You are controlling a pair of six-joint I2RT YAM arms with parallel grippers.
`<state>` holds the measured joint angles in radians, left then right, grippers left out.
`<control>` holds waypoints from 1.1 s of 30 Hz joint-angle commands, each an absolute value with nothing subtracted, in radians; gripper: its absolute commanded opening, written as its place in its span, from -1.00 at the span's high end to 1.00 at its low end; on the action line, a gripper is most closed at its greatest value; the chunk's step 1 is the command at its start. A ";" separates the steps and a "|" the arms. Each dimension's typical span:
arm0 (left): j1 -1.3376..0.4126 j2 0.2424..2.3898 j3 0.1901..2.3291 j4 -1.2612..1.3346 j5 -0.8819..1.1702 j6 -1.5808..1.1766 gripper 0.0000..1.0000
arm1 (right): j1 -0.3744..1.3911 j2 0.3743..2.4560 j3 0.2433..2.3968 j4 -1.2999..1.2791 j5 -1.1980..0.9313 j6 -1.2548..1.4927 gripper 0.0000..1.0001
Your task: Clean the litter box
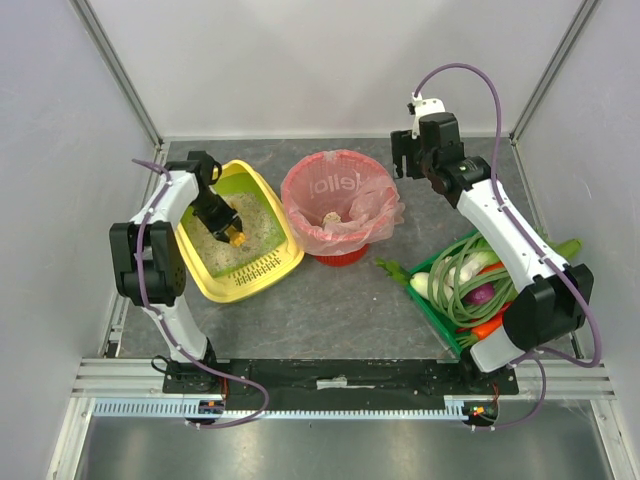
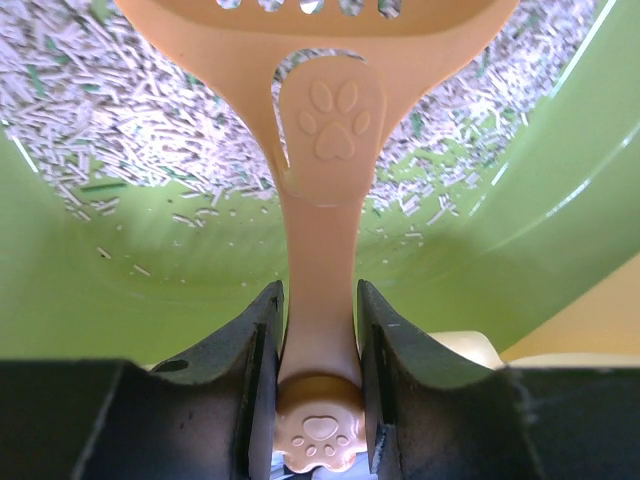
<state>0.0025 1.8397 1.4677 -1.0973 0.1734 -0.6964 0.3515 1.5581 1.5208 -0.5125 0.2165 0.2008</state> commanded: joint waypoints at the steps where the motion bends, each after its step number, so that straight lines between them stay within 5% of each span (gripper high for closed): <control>1: 0.041 1.816 1.440 -1.092 0.130 -0.721 0.97 | 0.353 1.506 1.500 -0.502 0.225 0.187 -0.63; 33: -0.077 1.801 1.465 -1.048 0.057 -0.561 0.97 | 0.353 1.588 1.560 -0.502 0.187 0.206 -0.64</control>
